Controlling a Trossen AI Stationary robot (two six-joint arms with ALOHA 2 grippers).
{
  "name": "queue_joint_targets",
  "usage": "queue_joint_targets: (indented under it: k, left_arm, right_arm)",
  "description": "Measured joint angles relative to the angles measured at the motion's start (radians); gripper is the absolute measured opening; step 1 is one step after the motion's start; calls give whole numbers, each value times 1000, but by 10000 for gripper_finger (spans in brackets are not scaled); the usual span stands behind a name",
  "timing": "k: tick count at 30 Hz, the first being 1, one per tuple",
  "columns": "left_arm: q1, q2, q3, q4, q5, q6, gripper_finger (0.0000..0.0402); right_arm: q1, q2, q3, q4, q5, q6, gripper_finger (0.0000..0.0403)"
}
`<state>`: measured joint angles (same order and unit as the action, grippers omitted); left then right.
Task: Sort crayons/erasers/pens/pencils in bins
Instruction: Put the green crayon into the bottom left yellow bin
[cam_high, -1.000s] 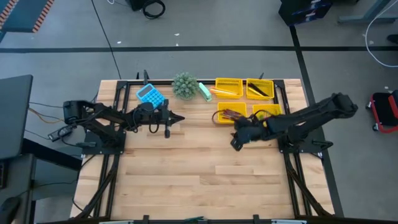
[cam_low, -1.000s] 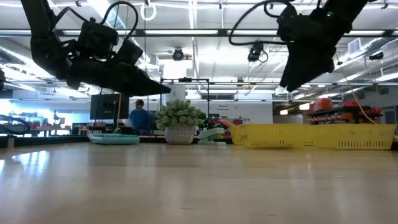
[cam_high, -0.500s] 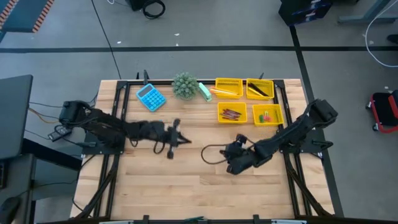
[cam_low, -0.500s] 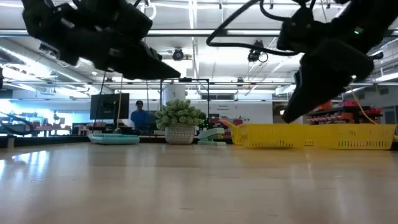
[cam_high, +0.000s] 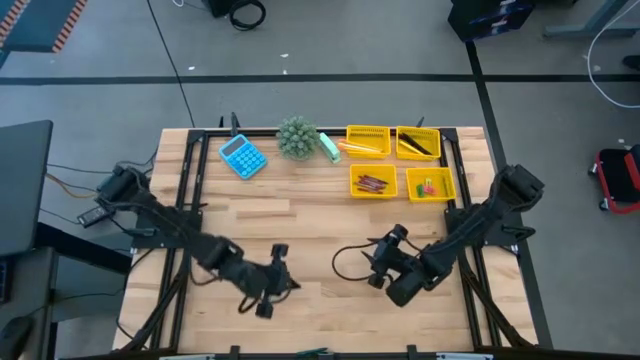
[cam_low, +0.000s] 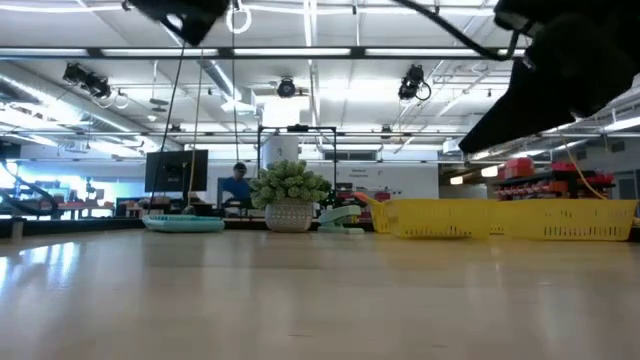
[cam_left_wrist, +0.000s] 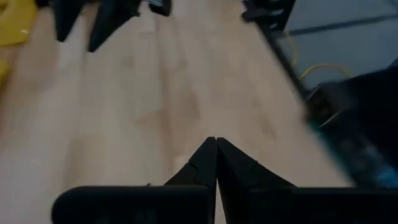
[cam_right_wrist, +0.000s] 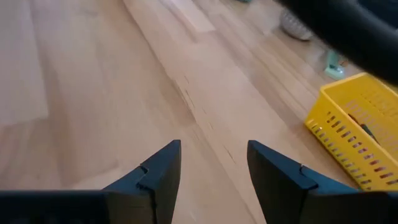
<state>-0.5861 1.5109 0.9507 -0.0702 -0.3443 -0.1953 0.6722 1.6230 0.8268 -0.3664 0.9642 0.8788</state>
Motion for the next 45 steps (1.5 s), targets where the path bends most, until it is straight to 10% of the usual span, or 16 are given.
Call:
queue_joint_targets:
  k: [26, 30, 36, 45]
  left_arm:
    - [-229, 487, 419, -145, -51, -270, 13]
    - [-210, 503, 419, -141, 92, -292, 11]
    - [-211, 505, 419, -138, 257, -336, 45]
    - [-215, 505, 419, -160, 137, -372, 116]
  right_arm:
    - [101, 0, 1, 5, -47, 175, 190]
    - [111, 0, 1, 4, -71, 160, 190]
    - [109, 0, 1, 4, -79, 157, 190]
    - [142, -1, 1, 6, -113, 173, 190]
